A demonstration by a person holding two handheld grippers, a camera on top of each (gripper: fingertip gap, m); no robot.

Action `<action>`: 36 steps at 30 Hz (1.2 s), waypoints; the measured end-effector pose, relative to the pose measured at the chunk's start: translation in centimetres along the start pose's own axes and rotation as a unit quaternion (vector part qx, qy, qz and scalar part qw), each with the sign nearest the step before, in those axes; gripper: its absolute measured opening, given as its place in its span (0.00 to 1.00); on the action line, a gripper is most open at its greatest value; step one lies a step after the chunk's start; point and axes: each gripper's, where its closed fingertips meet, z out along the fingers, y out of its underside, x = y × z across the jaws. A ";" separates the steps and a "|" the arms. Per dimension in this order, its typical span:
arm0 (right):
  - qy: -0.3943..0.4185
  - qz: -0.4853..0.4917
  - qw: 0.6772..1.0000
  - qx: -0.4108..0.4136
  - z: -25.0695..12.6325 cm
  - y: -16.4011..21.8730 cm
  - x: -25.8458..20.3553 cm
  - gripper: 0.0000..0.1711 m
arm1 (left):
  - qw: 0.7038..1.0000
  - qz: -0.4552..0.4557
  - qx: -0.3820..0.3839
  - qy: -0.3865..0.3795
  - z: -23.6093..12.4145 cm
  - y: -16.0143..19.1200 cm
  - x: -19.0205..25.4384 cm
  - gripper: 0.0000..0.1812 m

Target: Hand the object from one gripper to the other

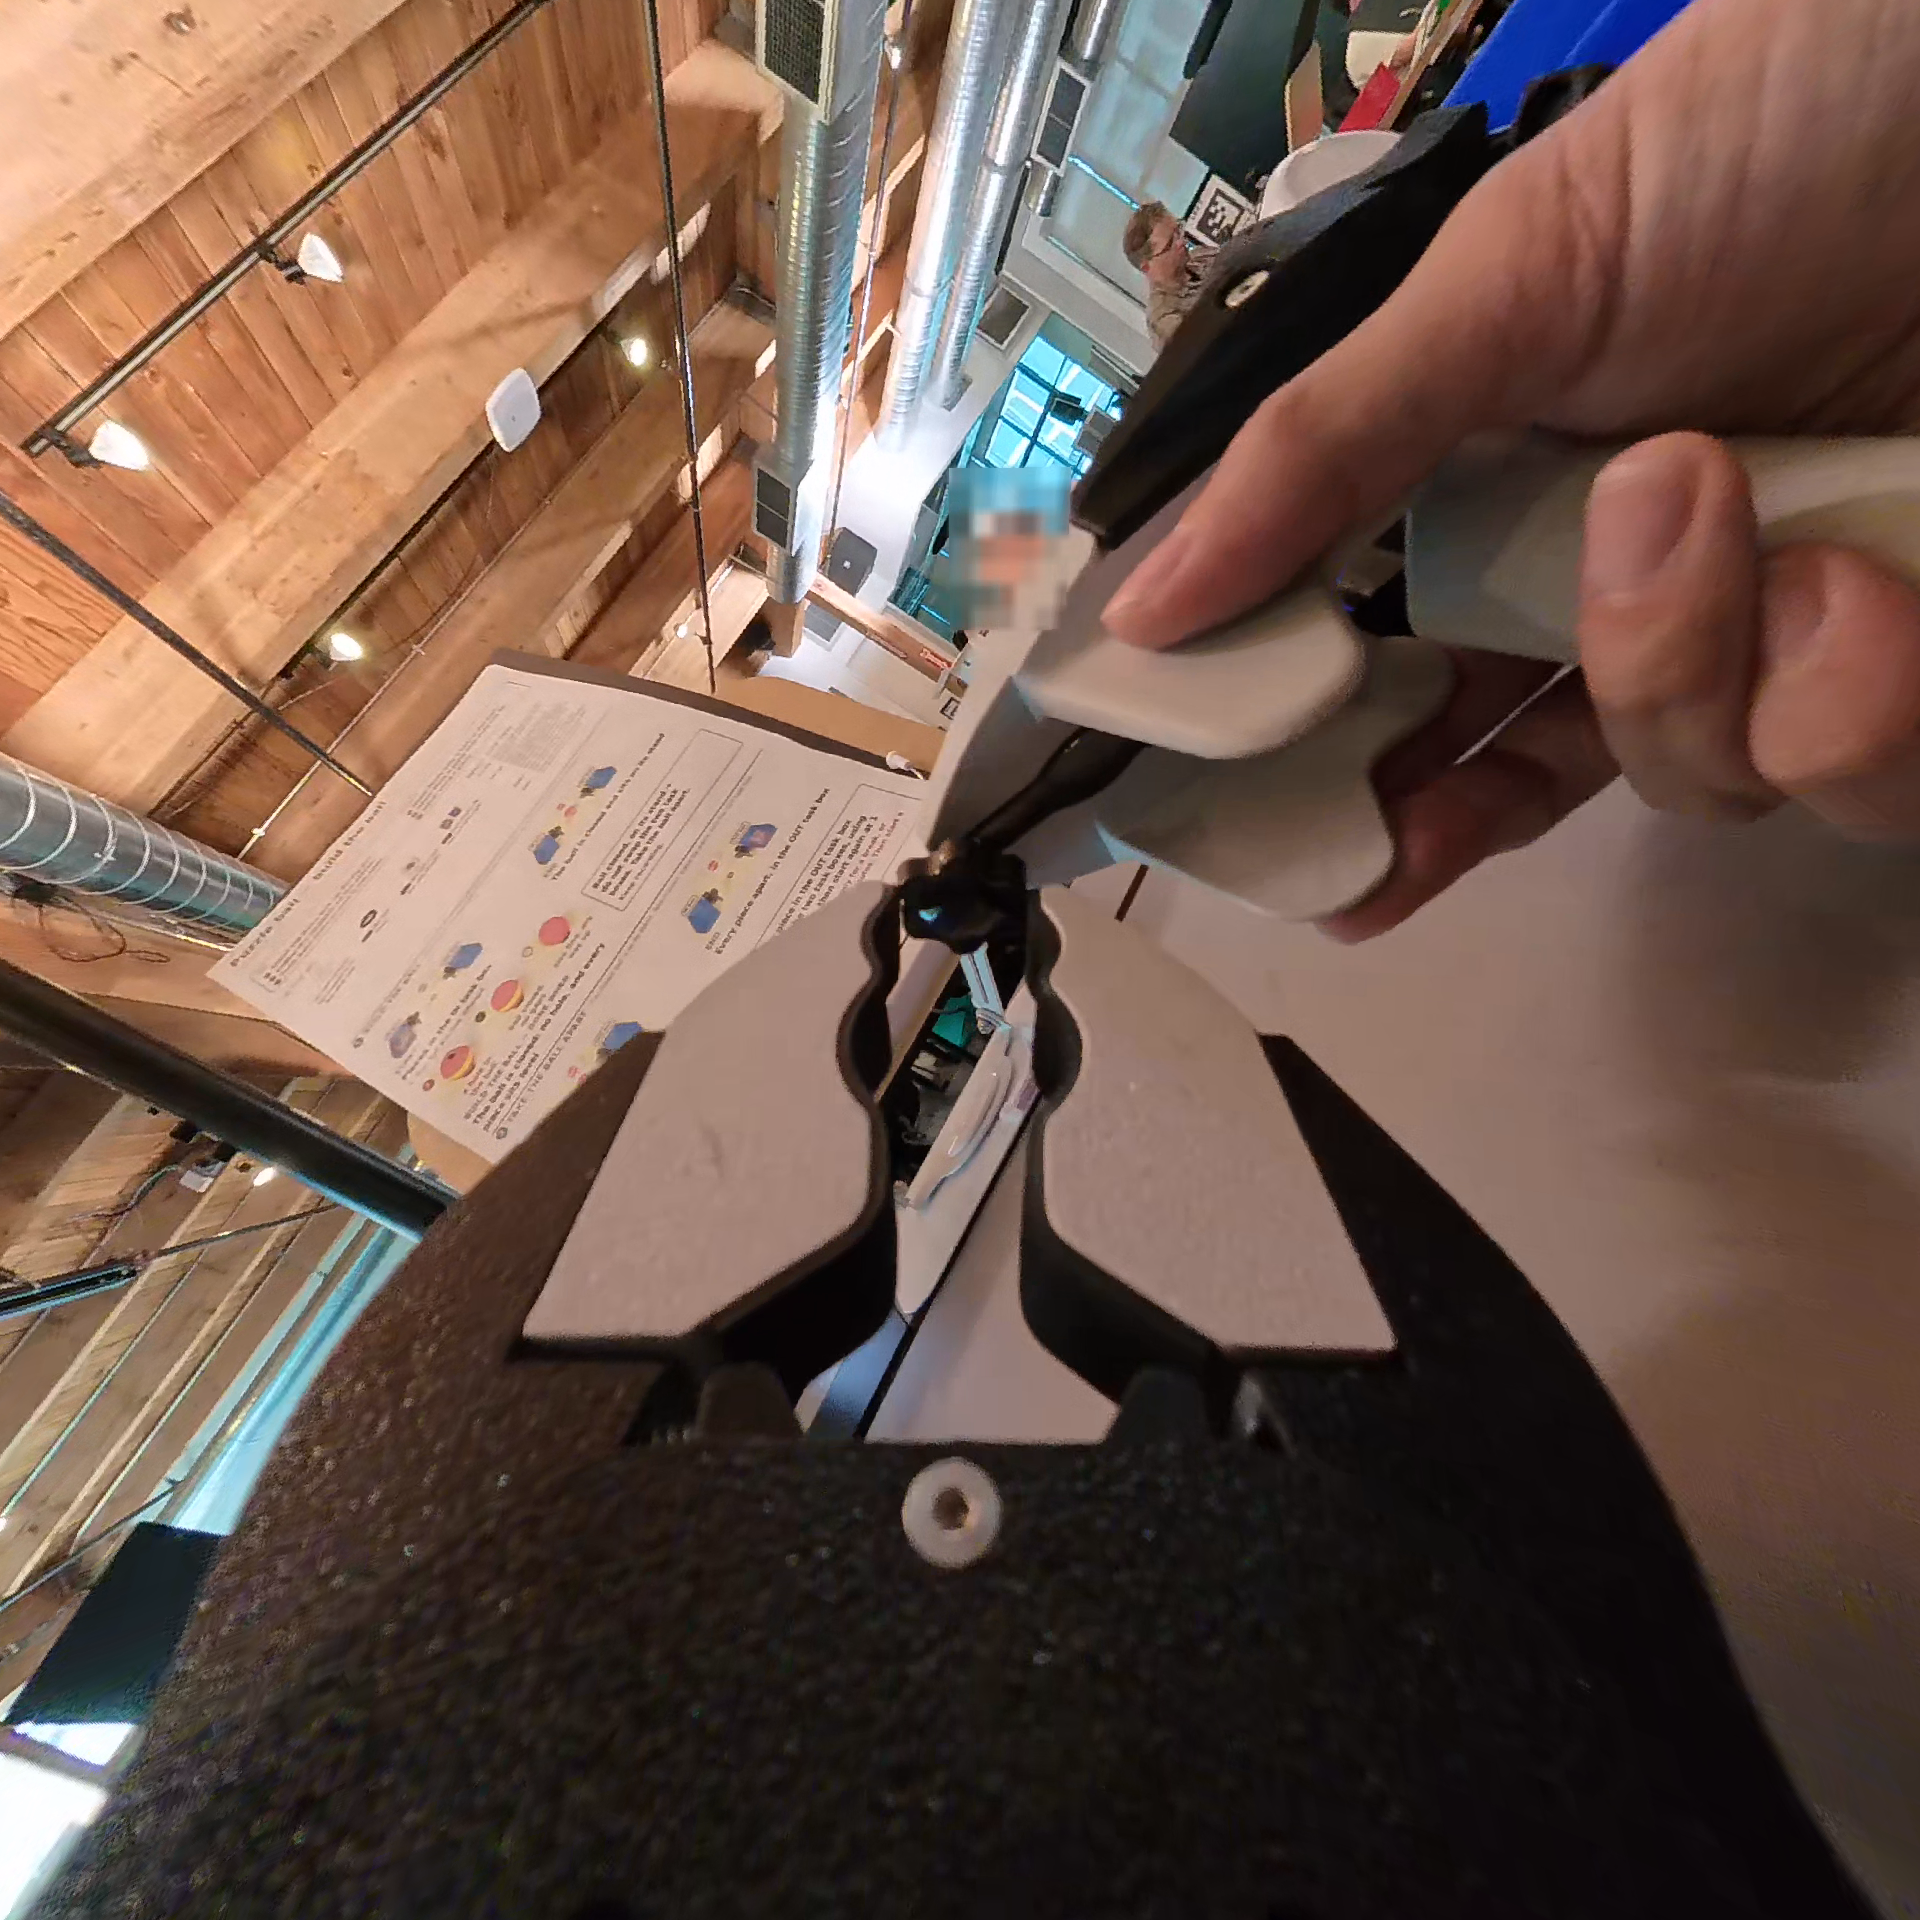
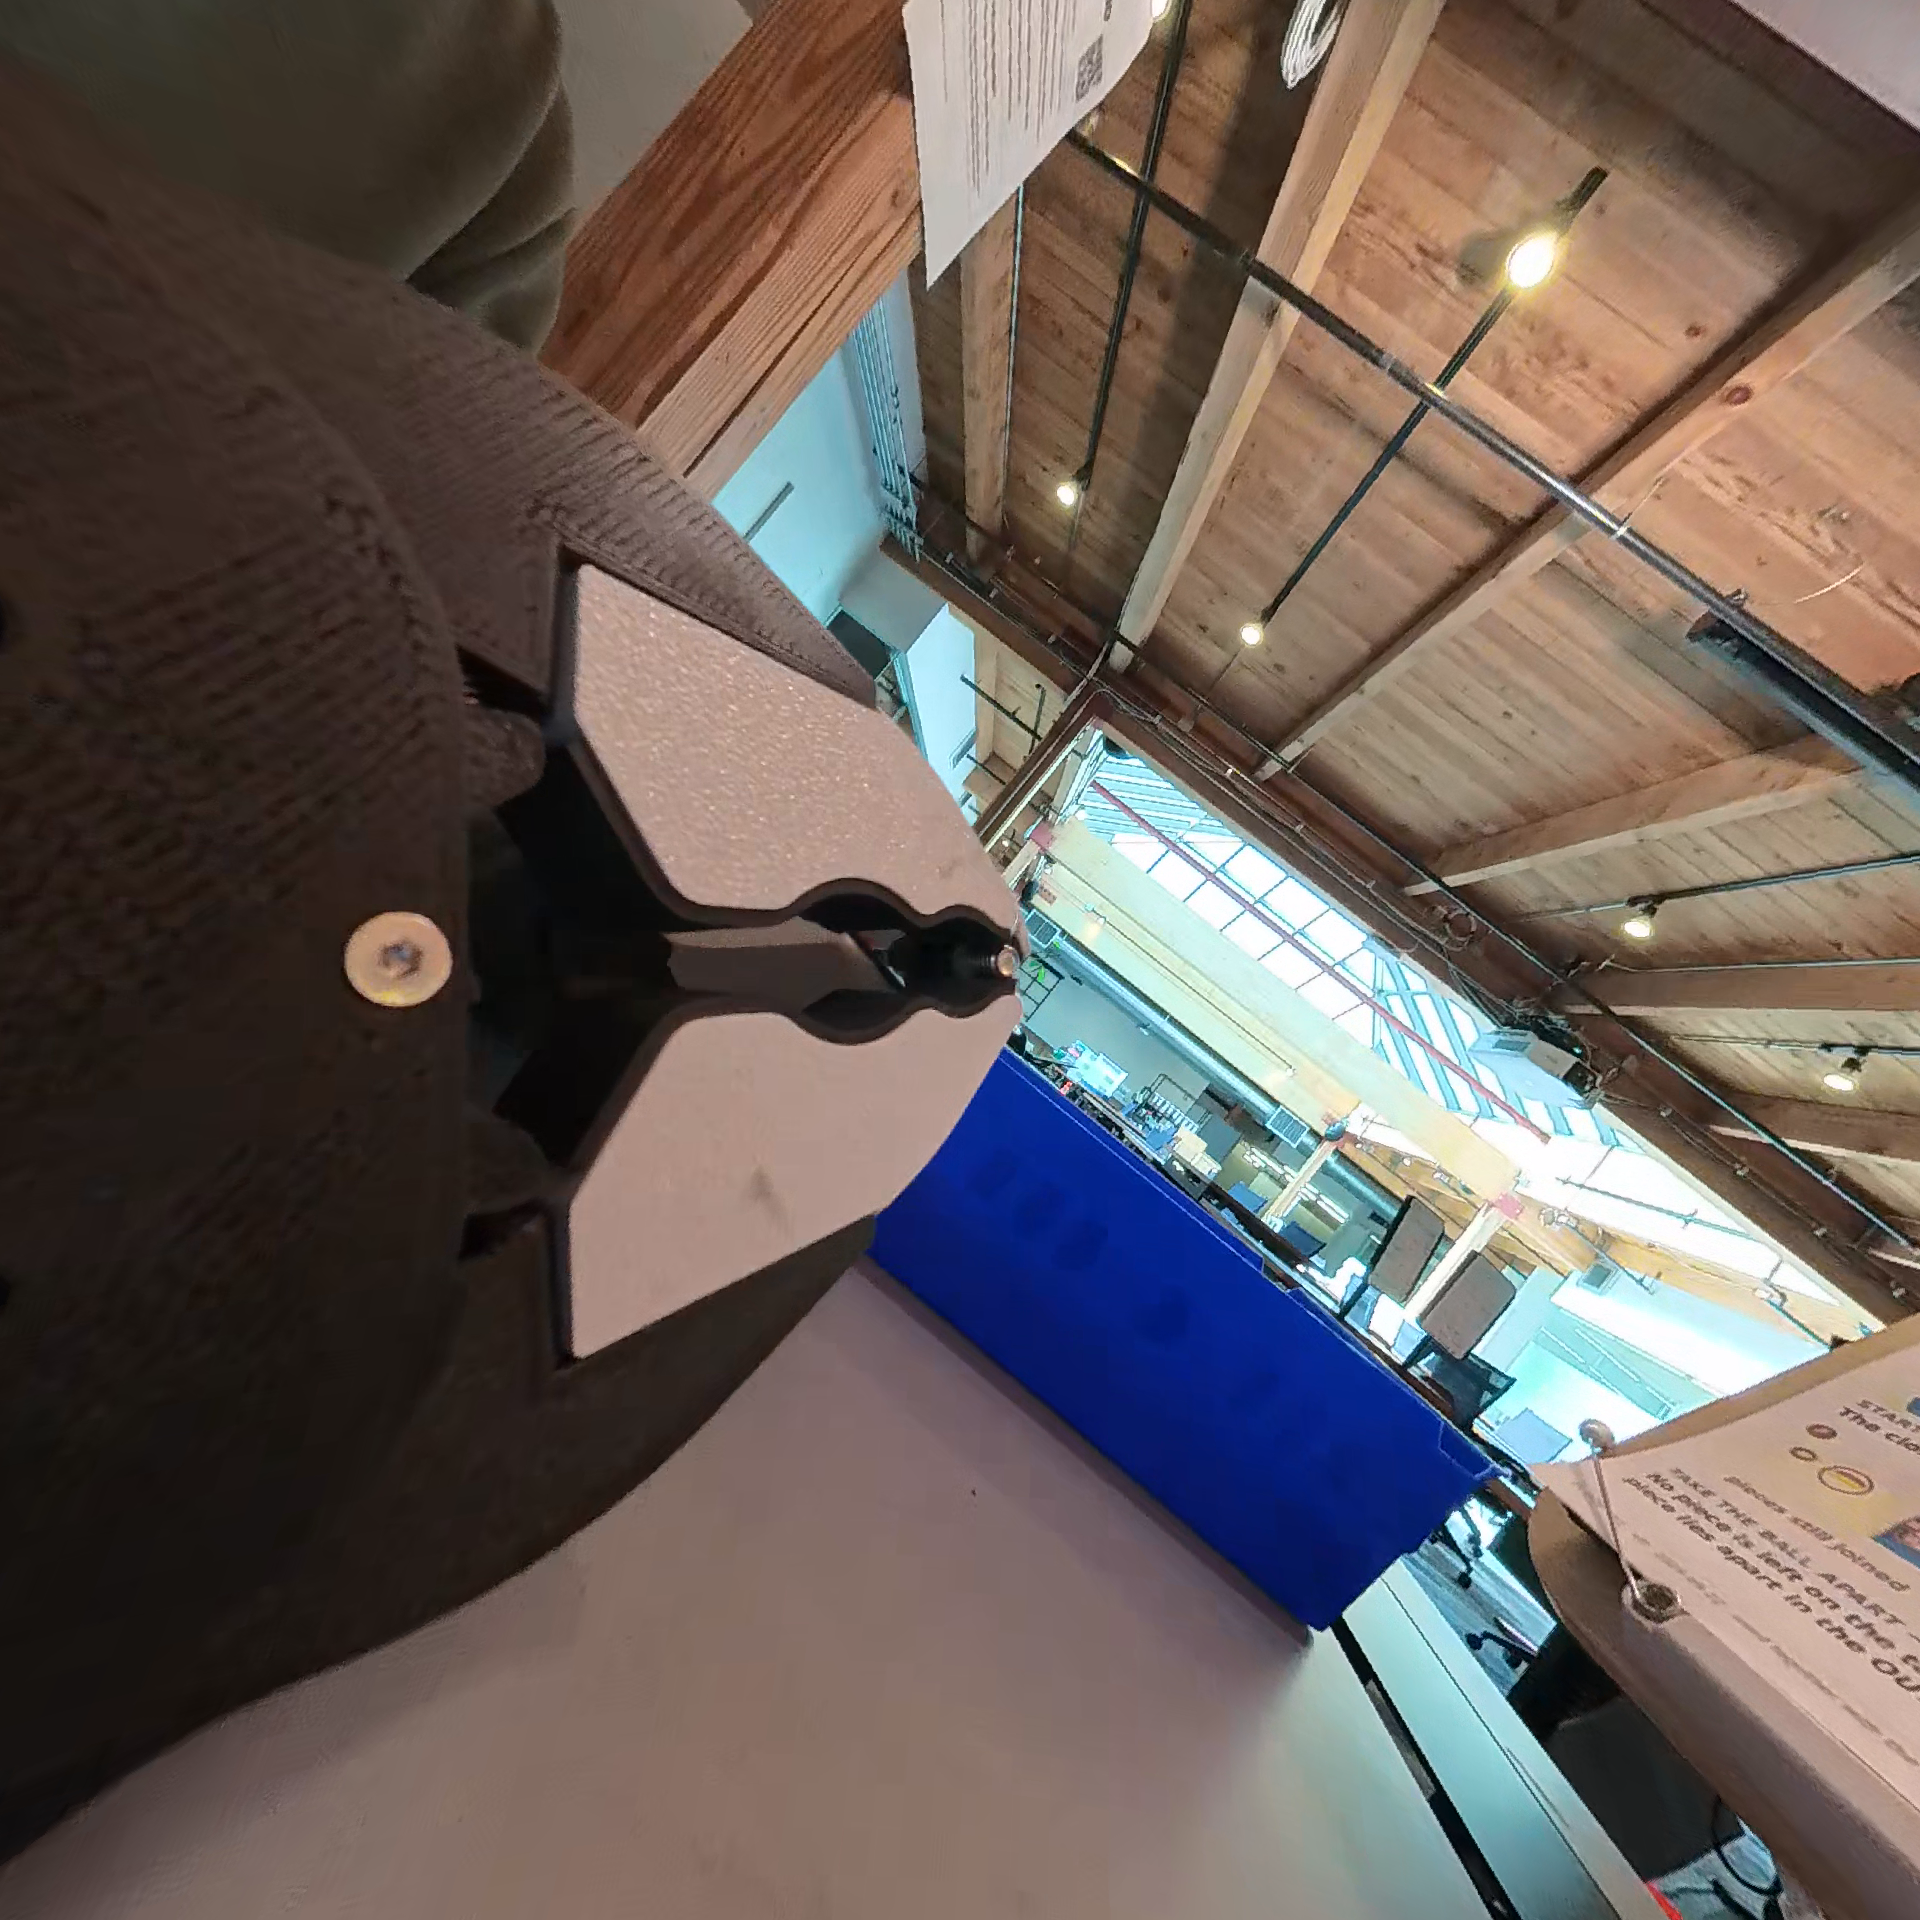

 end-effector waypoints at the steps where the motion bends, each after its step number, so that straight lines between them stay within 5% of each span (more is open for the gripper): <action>1: 0.000 -0.004 1.000 -0.001 0.0 0.0 -0.1 0.03 | 1.000 -0.006 0.000 0.002 0.0 0.0 0.0 0.12; 5: 0.002 -0.085 0.996 -0.020 0.0 0.0 -0.4 0.05 | 0.997 -0.066 0.003 0.044 -0.2 -0.3 0.0 0.12; 8: -0.001 -0.222 0.974 -0.047 -0.3 -0.4 -1.3 0.21 | 0.970 -0.207 0.027 0.128 -0.9 -0.6 0.5 0.12; 12: -0.095 -0.366 0.918 -0.124 -1.6 1.5 -4.1 0.18 | 0.809 -0.480 0.099 0.323 -3.3 -2.8 1.4 0.12; 17: -0.112 -0.531 0.822 -0.171 -2.5 3.3 -4.6 0.15 | 0.662 -0.601 0.089 0.438 -4.9 -3.6 1.8 0.12; 30: -0.025 -0.790 0.551 -0.269 -1.9 6.4 -0.9 0.18 | 0.532 -0.682 0.009 0.502 -5.8 -2.6 2.9 0.12; 36: -0.048 -0.795 0.544 -0.264 -1.4 7.8 -1.4 0.18 | 0.505 -0.673 0.002 0.540 -6.7 -3.1 3.8 0.12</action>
